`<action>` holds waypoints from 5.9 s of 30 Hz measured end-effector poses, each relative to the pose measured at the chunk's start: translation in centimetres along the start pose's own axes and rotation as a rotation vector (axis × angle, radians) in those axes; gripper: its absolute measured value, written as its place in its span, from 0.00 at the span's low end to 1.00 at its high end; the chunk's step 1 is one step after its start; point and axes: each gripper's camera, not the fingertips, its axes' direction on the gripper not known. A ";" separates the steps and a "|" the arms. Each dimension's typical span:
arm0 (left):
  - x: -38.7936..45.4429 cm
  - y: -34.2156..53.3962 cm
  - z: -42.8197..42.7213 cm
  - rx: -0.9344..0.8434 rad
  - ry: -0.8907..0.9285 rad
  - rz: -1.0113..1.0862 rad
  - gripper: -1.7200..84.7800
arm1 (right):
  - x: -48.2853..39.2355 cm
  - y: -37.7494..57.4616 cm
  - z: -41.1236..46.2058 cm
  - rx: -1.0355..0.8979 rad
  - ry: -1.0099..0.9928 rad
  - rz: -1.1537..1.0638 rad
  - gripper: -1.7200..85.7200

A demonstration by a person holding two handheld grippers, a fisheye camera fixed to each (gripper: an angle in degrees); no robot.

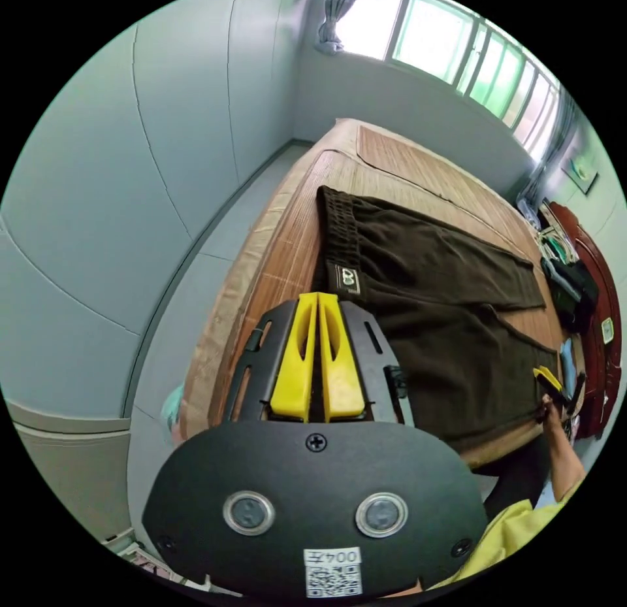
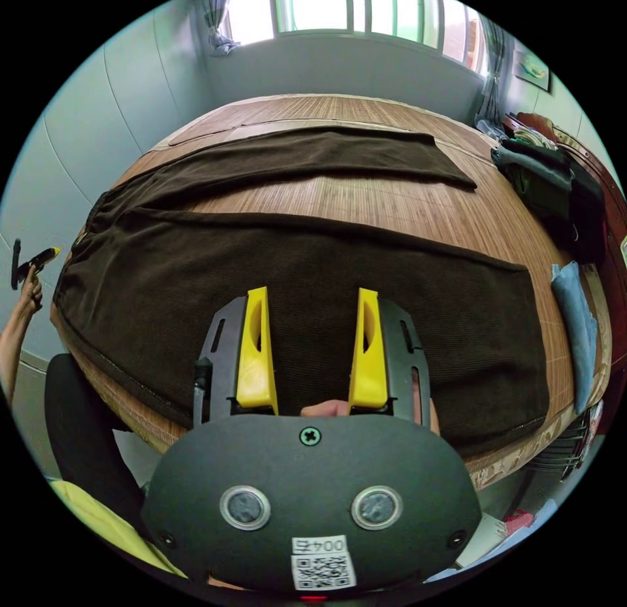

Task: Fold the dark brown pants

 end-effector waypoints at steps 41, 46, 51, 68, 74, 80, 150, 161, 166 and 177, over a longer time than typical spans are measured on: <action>20.4 6.3 -2.7 -0.048 0.164 0.050 0.02 | 2.7 -0.6 -0.1 0.010 -0.014 0.049 0.20; 25.8 1.4 2.9 -0.108 0.207 0.143 0.02 | 3.0 -0.9 -0.2 0.012 -0.022 0.051 0.20; 30.6 -3.9 7.6 -0.167 0.172 0.285 0.03 | 3.1 -1.2 -0.4 0.010 -0.020 0.049 0.20; 44.2 -27.1 22.7 -0.191 -0.139 0.620 0.20 | 3.8 -2.9 -0.9 0.000 -0.024 0.042 0.21; 46.8 -29.5 27.8 -0.332 -0.068 0.782 0.23 | 4.5 -3.5 -1.2 0.003 -0.054 0.025 0.20; 45.8 -30.6 29.9 -0.339 0.085 0.733 0.21 | 5.3 -4.4 -1.4 0.002 -0.047 0.037 0.19; 25.7 10.0 10.5 0.099 0.430 0.395 0.04 | 18.7 -23.8 -9.9 -0.115 -0.229 0.119 0.07; 20.6 12.4 11.4 -0.093 0.482 0.274 0.12 | 15.3 -9.7 -8.0 -0.030 -0.151 0.251 0.10; 14.9 12.3 7.6 0.060 0.527 0.060 0.18 | 6.1 -15.5 -3.2 -0.144 -0.214 0.005 0.12; 0.3 8.3 7.6 0.086 0.469 -0.405 0.19 | -0.9 -17.8 8.1 -0.451 -0.091 -0.077 0.15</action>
